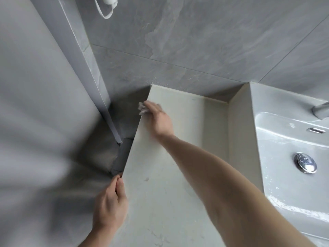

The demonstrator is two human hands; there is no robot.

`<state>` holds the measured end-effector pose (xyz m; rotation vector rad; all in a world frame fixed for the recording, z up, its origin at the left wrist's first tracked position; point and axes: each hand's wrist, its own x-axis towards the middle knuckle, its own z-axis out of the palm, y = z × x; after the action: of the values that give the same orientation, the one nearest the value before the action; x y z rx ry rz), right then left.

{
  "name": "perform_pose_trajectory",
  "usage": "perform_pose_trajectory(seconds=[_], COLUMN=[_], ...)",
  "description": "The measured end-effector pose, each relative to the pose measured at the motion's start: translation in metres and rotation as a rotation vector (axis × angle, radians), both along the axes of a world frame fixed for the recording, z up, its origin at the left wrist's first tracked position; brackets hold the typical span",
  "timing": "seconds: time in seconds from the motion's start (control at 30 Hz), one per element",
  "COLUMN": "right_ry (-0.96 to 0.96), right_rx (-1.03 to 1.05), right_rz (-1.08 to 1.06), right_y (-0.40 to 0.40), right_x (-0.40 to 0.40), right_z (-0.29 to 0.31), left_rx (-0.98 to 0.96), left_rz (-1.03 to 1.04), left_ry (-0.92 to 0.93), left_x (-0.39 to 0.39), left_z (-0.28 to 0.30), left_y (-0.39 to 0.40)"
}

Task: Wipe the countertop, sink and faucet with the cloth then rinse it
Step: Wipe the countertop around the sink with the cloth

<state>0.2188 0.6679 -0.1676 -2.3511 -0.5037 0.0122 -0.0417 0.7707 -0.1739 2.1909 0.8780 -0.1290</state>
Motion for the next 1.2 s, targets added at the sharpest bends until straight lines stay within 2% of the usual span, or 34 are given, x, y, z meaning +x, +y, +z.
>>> perform_pose_trajectory(seconds=[0.17,0.27,0.4,0.5,0.63,0.73,0.83,0.93,1.0,1.2], right_ry=[-0.011,0.116,0.104,0.119,0.140,0.083,0.184,0.197,0.157,0.057], right_rx=[-0.047,-0.148,-0.305,-0.313,-0.272,-0.088,0.015,0.139,0.147,-0.098], right_rz=[-0.488,-0.632,-0.644,-0.676,-0.404,-0.240,-0.103,-0.055,-0.088,-0.435], right_y=[-0.140,-0.190,-0.170,-0.117,-0.023,0.043,0.076,0.053,0.016,-0.127], right_x=[0.030,0.039,0.029,0.017,0.000,-0.034,-0.064,-0.062,-0.045,0.018], right_z=[0.004,0.011,0.004,0.006,0.005,0.005,0.019,0.027,0.021,0.014], left_rx=[0.015,0.013,0.031,0.041,0.047,0.040,0.055,0.075,0.084,0.091], left_rz=[-0.011,-0.011,-0.017,-0.025,-0.010,0.014,-0.010,-0.027,-0.044,-0.038], left_ry=[-0.033,-0.038,-0.070,-0.070,-0.049,0.000,-0.009,-0.031,-0.047,-0.053], left_x=[0.000,0.000,0.001,0.001,0.000,0.001,-0.001,-0.001,-0.001,-0.001], left_z=[-0.001,0.001,0.001,-0.003,-0.004,-0.005,-0.007,-0.009,-0.010,-0.011], left_y=[0.001,0.000,0.000,0.003,0.001,0.000,0.003,0.004,0.004,0.005])
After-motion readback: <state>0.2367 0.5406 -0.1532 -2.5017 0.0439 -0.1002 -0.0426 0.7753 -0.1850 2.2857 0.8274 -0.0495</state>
